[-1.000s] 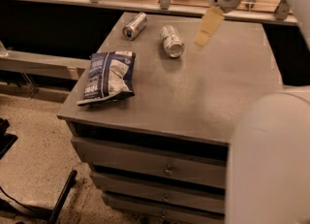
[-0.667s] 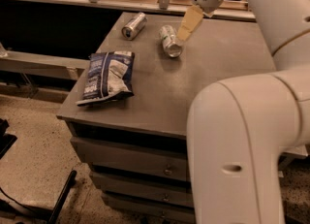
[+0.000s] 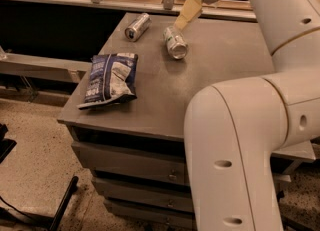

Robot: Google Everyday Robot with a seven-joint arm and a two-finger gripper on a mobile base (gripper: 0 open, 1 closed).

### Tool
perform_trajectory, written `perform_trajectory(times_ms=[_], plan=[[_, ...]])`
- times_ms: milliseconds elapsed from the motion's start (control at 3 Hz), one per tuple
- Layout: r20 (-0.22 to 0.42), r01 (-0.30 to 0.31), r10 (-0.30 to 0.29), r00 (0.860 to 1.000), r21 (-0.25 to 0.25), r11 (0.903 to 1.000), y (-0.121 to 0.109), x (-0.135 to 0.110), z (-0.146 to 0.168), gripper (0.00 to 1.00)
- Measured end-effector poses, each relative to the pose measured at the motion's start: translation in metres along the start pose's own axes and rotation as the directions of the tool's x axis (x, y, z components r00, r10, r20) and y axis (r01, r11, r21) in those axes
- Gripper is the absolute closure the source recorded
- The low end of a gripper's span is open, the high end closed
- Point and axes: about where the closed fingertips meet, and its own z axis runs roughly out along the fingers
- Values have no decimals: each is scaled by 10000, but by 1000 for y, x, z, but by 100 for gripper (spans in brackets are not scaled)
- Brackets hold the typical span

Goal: Place 7up can upright

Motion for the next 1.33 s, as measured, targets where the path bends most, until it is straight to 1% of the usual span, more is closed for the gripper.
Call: perform_trajectory(times_ms=[333, 667, 1000, 1333], plan=[[159, 177, -174, 9997, -179, 9997, 5, -8, 7, 0], [-389, -235, 224, 9990, -281, 9993, 19, -23, 40, 0], [-765, -1685, 1676, 9829, -50, 9857, 24, -34, 65, 0], [-676, -2577, 2574, 9639, 40, 9662, 23, -37, 69, 0]])
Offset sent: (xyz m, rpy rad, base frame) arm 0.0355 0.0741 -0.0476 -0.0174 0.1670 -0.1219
